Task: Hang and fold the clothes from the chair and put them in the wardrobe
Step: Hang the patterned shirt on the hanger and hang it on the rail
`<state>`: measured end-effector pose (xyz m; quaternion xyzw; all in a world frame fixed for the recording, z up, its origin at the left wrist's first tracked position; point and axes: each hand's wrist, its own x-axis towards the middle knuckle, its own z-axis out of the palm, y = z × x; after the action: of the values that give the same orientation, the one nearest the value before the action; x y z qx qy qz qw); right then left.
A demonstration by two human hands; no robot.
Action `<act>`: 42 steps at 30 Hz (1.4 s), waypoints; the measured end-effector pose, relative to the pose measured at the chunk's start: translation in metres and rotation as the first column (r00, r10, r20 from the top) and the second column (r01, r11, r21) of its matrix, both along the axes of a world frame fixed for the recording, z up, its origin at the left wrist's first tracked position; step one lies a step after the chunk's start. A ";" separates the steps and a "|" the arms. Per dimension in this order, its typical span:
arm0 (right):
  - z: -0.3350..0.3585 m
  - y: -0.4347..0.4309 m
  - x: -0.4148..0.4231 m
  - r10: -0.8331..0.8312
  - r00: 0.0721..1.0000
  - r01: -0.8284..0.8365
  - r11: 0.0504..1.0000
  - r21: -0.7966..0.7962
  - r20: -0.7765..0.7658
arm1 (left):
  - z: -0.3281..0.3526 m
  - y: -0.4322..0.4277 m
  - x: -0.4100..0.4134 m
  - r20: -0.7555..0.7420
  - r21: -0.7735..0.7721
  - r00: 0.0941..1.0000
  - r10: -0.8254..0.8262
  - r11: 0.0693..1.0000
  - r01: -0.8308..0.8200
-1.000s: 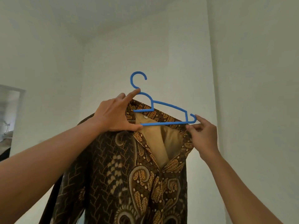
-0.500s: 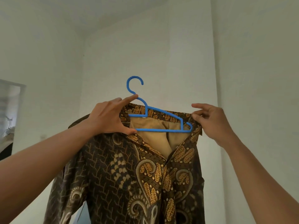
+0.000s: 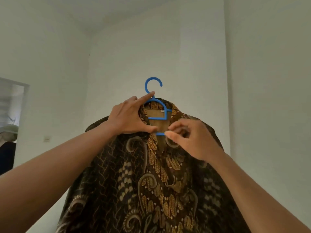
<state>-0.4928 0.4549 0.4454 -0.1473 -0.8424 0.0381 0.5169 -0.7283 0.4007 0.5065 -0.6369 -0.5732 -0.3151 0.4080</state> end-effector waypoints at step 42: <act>0.030 0.025 0.027 -0.568 0.776 0.473 0.812 0.342 0.275 | -0.037 0.011 0.048 -0.298 -0.115 0.954 -0.031 0.993 -0.004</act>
<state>-0.4660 0.4794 0.4749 -0.3134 -0.8461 -0.2437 0.3557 -0.6799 0.4113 0.4698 -0.7035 -0.5175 -0.1843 0.4508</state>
